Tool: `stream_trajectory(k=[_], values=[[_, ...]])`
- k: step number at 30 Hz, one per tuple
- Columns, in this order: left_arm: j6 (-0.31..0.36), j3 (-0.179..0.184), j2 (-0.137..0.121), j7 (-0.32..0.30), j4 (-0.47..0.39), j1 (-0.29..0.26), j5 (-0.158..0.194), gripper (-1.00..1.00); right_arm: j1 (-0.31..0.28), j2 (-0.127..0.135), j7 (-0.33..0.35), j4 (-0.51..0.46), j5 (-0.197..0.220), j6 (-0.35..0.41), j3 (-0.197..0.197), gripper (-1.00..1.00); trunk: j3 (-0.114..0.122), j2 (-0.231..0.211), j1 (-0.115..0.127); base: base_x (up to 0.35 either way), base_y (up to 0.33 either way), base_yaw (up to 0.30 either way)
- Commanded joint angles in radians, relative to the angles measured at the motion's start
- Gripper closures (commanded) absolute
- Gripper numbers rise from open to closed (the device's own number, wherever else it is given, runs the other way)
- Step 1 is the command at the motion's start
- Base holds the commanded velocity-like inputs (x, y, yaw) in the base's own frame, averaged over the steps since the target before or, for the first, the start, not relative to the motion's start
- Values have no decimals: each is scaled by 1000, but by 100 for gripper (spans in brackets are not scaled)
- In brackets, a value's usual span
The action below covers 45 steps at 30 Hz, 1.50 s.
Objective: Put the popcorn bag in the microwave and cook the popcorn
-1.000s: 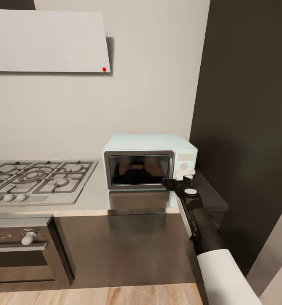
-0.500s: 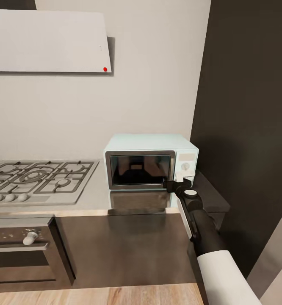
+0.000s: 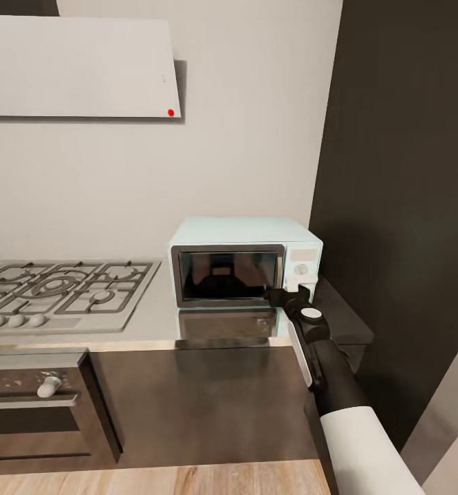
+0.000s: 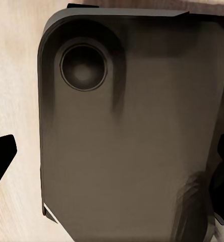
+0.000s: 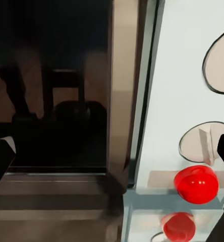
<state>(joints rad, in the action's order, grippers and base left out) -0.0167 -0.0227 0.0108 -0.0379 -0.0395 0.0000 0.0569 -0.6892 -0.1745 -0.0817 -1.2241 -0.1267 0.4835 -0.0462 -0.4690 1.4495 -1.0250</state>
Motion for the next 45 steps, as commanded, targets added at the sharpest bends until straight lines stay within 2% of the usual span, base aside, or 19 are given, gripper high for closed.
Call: stream_trajectory(k=[1,16,44,45], values=[[-2,-2,0,-4,0,0,6,-100,-1,0,-1,0,-10,6,-1,-100,-1,1,0,0,0,0],[0,-1,-2,-12,0,0,6,-100,0,3,-4,3,-11,9,-1,-100,-1,1,0,128,0,0],[-2,-2,-3,-13,0,0,6,-100,0,4,-3,3,-11,9,-1,-100,-1,1,0,20,0,0],[-2,-2,-3,-13,0,0,6,-100,0,4,-3,3,-11,9,-1,100,-1,1,0,0,0,0]])
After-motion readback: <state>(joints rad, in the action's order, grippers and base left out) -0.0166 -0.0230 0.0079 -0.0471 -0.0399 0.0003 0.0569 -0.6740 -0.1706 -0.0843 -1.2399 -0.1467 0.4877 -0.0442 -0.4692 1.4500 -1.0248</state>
